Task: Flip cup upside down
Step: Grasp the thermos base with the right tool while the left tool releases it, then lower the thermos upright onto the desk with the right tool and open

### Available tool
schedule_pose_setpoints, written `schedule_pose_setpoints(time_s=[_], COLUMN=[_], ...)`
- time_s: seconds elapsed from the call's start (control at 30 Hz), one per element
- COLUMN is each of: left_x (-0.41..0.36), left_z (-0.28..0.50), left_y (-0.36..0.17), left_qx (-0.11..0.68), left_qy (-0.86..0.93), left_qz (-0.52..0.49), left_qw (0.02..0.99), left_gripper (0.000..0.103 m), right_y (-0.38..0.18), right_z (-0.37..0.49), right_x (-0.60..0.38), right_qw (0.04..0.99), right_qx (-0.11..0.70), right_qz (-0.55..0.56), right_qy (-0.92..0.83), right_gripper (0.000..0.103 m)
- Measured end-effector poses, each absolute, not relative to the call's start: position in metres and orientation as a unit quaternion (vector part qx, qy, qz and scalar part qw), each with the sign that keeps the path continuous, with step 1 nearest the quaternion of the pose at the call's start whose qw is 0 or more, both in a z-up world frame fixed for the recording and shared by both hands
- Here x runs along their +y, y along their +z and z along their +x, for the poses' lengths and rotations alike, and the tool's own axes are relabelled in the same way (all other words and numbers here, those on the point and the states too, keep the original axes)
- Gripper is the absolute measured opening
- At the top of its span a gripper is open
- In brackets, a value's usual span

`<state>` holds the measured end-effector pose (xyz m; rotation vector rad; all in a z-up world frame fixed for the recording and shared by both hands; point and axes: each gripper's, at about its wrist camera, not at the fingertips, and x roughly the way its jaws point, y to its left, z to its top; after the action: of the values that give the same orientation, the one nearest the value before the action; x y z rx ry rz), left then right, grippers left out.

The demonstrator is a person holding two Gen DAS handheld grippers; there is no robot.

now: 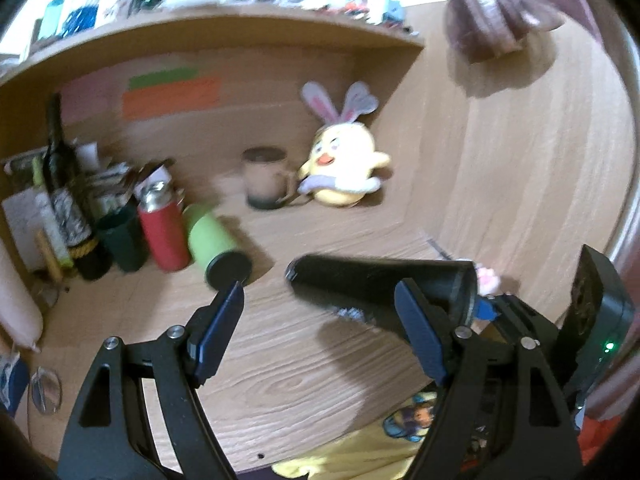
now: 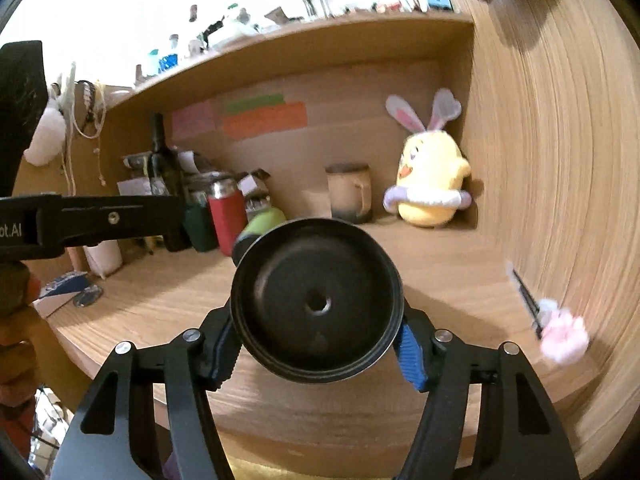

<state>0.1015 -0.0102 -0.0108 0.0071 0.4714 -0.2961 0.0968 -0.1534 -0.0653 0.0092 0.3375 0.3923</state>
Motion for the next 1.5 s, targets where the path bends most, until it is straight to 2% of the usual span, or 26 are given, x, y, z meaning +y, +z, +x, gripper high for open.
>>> schedule_pose_setpoints(time_s=[0.33,0.67,1.07,1.5], left_x=[-0.025,0.004,0.028,0.034], left_z=[0.114,0.177,0.227,0.234], left_y=[0.027,0.042,0.047,0.048], left_qx=[0.211,0.275,0.295,0.290], left_qy=[-0.197,-0.182,-0.146,-0.144], left_qz=[0.015,-0.030,-0.029,-0.041], left_qw=[0.957,0.943,0.944,0.945], left_gripper=[0.078,0.078,0.079,0.082], right_y=[-0.027,-0.006,-0.002,-0.015], right_z=[0.101,0.152,0.209,0.218], right_x=[-0.140,-0.125,-0.101,-0.104], right_qw=[0.963,0.952,0.940,0.919], right_qx=[0.146,0.164,0.187,0.239], right_qz=[-0.029,-0.031,-0.017,-0.004], right_qy=[0.226,0.256,0.285,0.315], right_gripper=[0.061,0.061,0.062,0.063])
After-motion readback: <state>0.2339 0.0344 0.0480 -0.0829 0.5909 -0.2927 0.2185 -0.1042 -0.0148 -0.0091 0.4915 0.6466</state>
